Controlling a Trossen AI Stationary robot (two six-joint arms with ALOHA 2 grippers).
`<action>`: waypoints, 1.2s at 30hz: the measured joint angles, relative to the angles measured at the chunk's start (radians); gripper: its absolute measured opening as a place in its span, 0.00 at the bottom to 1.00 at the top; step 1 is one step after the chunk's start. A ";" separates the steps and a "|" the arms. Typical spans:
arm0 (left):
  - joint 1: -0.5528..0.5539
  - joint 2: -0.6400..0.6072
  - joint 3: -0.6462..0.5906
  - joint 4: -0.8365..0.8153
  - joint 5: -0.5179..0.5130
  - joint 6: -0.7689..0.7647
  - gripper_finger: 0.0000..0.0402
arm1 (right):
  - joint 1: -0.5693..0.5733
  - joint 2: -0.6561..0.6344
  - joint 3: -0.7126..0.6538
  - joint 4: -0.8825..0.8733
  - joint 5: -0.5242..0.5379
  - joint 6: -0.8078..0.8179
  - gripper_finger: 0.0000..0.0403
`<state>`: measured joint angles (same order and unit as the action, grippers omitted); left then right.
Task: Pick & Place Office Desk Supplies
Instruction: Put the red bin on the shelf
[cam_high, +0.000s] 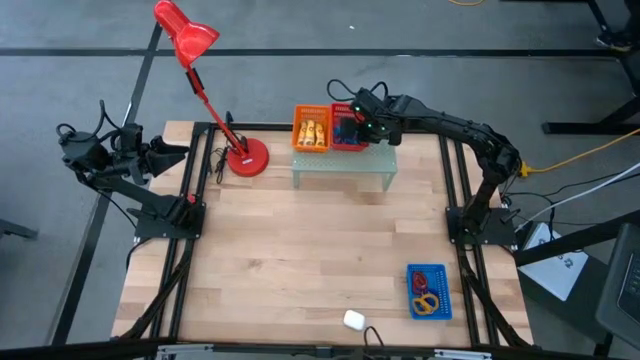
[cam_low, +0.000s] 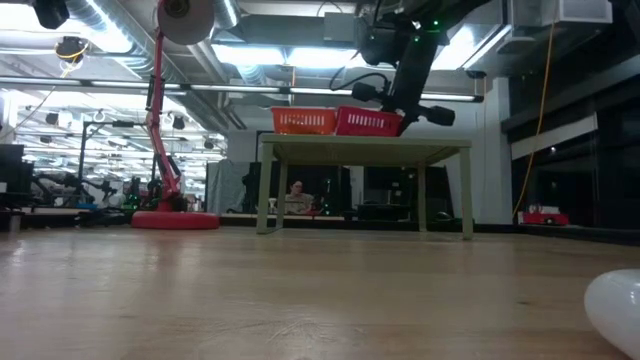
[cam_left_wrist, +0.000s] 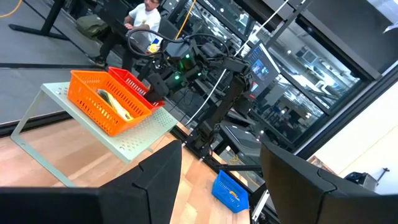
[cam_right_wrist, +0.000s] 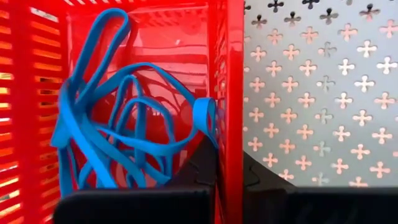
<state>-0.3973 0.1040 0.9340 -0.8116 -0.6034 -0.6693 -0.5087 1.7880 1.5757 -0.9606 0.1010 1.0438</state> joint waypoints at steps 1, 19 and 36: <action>0.000 0.000 0.000 0.000 0.000 0.000 0.54 | 0.000 -0.002 0.000 -0.002 0.000 0.000 0.00; 0.000 0.000 0.000 0.000 -0.007 -0.008 0.54 | 0.000 -0.021 -0.002 -0.065 0.011 0.005 0.00; 0.000 0.000 0.000 0.001 -0.007 -0.008 0.54 | 0.010 -0.022 -0.002 -0.056 -0.001 0.017 0.01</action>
<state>-0.3977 0.1040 0.9340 -0.8108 -0.6102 -0.6773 -0.4992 1.7664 1.5738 -1.0167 0.0998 1.0610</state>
